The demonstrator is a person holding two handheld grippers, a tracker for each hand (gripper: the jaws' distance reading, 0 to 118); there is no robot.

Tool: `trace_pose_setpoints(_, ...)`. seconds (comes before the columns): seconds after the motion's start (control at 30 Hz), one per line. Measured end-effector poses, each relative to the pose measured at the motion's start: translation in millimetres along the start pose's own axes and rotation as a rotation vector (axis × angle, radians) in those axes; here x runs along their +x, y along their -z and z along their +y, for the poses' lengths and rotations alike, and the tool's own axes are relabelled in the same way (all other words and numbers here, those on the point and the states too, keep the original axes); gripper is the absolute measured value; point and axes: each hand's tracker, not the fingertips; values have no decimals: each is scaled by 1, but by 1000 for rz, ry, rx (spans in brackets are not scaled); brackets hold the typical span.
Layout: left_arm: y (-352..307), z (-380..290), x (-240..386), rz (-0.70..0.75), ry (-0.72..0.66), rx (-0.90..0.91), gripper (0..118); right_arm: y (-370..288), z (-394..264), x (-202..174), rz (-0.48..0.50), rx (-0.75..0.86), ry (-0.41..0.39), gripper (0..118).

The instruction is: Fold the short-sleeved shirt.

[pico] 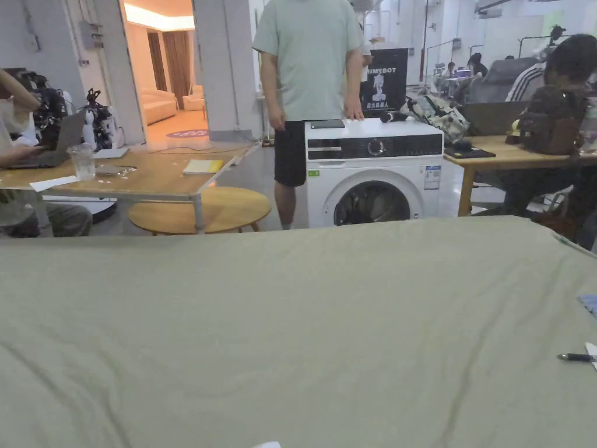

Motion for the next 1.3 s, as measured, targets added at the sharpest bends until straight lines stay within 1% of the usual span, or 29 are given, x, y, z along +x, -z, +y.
trace_pose_setpoints(0.07,-29,7,-11,34,-41,45,91,21,5,-2,11,-33,1,0)
trace_pose_setpoints(0.13,-53,11,-29,35,-87,78,91,41,7,0,-13,-85,-21,0)
trace_pose_setpoints(0.2,-72,11,-48,72,-147,94,91,60,2,8,-158,-146,-42,0)
trace_pose_setpoints(0.23,-76,11,-55,84,-171,102,91,67,-3,15,-143,-162,-42,0)
trace_pose_setpoints(0.27,-77,10,-63,81,-196,98,92,70,-8,23,-123,-142,-23,0)
trace_pose_setpoints(0.3,-76,8,-70,61,-230,78,92,65,-10,29,-82,-90,41,0)
trace_pose_setpoints(0.33,-71,6,-76,43,-256,65,92,62,-11,29,-71,-93,87,0)
trace_pose_setpoints(0.37,-64,4,-80,24,-275,47,92,60,-10,29,-73,-100,95,0)
trace_pose_setpoints(0.43,-42,3,-88,14,-299,-9,92,62,-8,25,-91,-111,37,0)
trace_pose_setpoints(0.47,-31,2,-90,16,-297,-19,92,63,-8,22,-96,-111,22,0)
trace_pose_setpoints(0.53,-9,-2,-95,-11,-332,-71,92,62,-8,22,-99,-106,22,0)
trace_pose_setpoints(0.57,-2,-3,-95,-33,-345,-62,86,61,-9,23,-97,-103,32,0)
trace_pose_setpoints(0.6,1,-1,-92,-47,-360,-43,65,61,-10,24,-93,-98,46,0)
trace_pose_setpoints(0.63,3,-1,-90,-20,-380,-51,47,61,-11,25,-90,-95,53,0)
trace_pose_setpoints(0.67,4,-2,-88,35,-382,-58,40,61,-11,24,-94,-93,55,0)
trace_pose_setpoints(0.7,5,-2,-88,75,-354,-54,30,61,-12,23,-94,-89,55,0)
trace_pose_setpoints(0.77,1,-4,-87,54,-342,-53,28,59,-10,17,-111,-92,36,0)
trace_pose_setpoints(0.83,-10,-2,-84,38,-363,-26,24,53,-4,1,-136,-94,-3,0)
trace_pose_setpoints(0.87,-19,2,-82,14,-369,3,24,51,-1,-11,-134,-76,-63,0)
trace_pose_setpoints(0.9,-34,5,-80,-17,-374,44,24,50,1,-27,-82,-52,-139,0)
trace_pose_setpoints(0.97,-67,15,-82,-14,-362,95,24,61,7,-60,-42,-43,-194,0)
trace_pose_setpoints(1.0,-90,23,-87,9,-350,109,24,74,13,-81,14,-47,-215,0)
trace_pose_setpoints(1.03,-108,28,-99,46,-338,133,24,83,16,-96,49,-46,-229,0)
trace_pose_setpoints(1.17,-216,42,-139,219,-319,226,24,150,31,-182,212,-31,-304,0)
trace_pose_setpoints(1.23,-268,46,-165,315,-339,292,24,191,32,-225,268,-25,-302,0)
trace_pose_setpoints(1.3,-314,54,-210,408,-368,289,24,233,29,-265,316,-43,-295,0)
